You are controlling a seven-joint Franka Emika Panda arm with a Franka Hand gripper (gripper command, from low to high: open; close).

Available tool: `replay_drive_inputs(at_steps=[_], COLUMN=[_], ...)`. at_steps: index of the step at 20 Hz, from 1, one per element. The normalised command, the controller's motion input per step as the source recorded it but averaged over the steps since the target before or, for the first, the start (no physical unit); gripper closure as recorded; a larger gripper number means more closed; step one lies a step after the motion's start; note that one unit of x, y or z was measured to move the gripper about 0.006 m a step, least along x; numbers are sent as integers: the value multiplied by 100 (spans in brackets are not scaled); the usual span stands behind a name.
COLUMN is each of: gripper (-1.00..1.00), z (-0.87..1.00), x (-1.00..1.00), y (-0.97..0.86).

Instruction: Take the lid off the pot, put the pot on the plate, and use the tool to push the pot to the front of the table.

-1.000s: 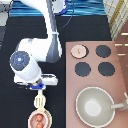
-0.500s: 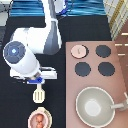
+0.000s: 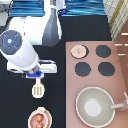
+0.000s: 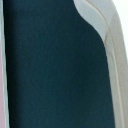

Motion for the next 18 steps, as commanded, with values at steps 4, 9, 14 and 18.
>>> replay_drive_inputs(at_steps=[4,9,14,18], gripper=[100,100,100,100], z=[-39,-73,-80,-71], x=[-100,-100,-100,-100], y=[-3,-8,-7,-7])
